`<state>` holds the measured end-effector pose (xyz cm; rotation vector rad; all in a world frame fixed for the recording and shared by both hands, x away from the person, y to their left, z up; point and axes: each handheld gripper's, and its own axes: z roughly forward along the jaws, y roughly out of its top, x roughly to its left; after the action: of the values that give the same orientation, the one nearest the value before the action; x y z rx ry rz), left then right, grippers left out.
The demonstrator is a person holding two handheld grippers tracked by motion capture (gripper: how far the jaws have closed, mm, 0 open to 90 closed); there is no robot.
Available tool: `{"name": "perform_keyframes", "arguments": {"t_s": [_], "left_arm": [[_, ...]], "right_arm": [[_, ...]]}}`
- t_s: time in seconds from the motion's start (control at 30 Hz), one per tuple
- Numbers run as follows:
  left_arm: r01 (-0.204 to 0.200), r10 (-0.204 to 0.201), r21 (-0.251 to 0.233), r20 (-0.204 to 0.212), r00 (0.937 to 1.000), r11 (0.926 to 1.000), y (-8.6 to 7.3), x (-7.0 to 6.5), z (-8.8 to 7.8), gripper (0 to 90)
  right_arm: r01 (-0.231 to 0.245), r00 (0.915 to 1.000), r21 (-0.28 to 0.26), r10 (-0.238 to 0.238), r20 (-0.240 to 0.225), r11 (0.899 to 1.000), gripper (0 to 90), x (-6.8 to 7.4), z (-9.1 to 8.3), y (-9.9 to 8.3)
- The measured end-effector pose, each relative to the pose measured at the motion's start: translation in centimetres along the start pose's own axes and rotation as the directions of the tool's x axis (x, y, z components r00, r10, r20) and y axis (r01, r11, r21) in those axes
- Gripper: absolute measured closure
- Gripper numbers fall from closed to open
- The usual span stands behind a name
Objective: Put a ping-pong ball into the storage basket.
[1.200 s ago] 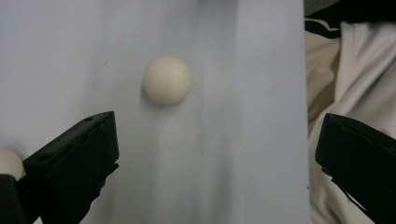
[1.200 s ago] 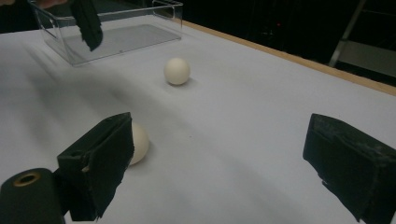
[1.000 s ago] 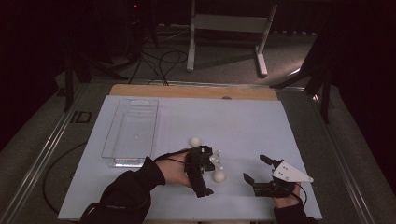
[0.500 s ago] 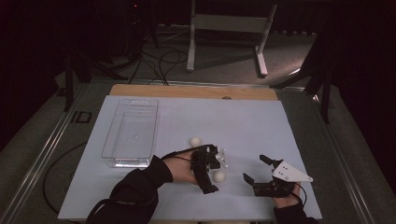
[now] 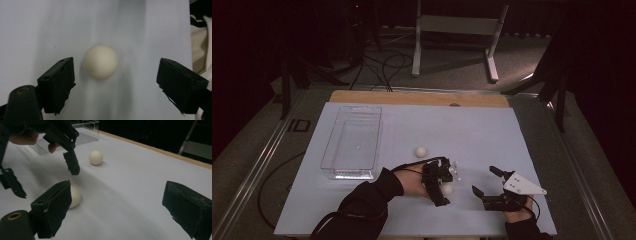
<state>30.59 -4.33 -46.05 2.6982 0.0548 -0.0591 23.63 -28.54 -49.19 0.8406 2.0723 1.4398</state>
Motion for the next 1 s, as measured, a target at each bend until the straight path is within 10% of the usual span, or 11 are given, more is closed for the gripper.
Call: {"name": "perform_keyframes", "arguments": {"t_s": [1.0], "left_arm": [[-0.002,0.007,0.074,-0.058,0.9983,0.9973,0.6,1.1,2.6,44.5]], "right_arm": [[-0.007,0.9999,0.004,0.007,-0.008,1.000,8.7,0.0,0.1,-0.1]]}}
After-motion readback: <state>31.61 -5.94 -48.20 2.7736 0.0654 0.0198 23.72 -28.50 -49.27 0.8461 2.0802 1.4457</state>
